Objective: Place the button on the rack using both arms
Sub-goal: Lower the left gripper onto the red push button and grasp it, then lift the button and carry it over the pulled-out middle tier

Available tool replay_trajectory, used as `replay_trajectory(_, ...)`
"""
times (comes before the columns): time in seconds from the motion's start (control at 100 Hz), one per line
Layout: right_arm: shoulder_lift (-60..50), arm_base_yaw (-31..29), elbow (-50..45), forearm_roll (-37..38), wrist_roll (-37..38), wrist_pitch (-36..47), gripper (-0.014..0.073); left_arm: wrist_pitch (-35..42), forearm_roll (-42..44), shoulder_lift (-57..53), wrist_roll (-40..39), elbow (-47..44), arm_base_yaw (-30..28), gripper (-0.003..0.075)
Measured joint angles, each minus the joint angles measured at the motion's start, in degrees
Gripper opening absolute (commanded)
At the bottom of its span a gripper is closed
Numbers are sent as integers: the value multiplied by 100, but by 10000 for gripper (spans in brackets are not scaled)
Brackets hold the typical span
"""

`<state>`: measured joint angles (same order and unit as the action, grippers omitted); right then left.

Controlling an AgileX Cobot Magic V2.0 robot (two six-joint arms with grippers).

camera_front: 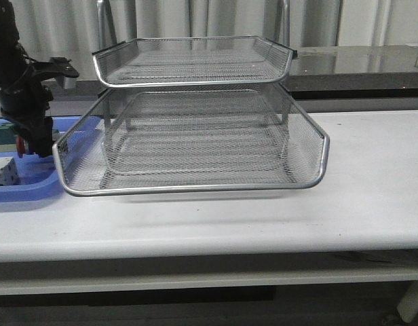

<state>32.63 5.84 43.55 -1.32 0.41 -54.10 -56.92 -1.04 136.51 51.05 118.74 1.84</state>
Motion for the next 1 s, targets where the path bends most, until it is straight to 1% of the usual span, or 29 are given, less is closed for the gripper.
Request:
replay_trajectory(0.05,0,0,0,0,0,0,-68,-146,0,0,0,102,0,-21)
replay_trajectory(0.22,0,0,0,0,0,0,-68,-771,9,0,-12,525,0,-21)
replay_trajectory(0.39,0,0,0,0,0,0,-68,-1296,22,0,-234,1001,-47,-21)
replay_trajectory(0.6,0,0,0,0,0,0,-68,-1395,57,-101,-541,1172,-148,-21)
replay_trajectory(0.8,0,0,0,0,0,0,-68,-1451,104,-548,-745,1150,-157,-21)
replay_trajectory(0.89,0,0,0,0,0,0,-68,-1461,67,-839,-910,1034,-157,-21)
replay_trajectory(1.0,0,0,0,0,0,0,-68,-1461,104,-1285,-989,670,-157,-21)
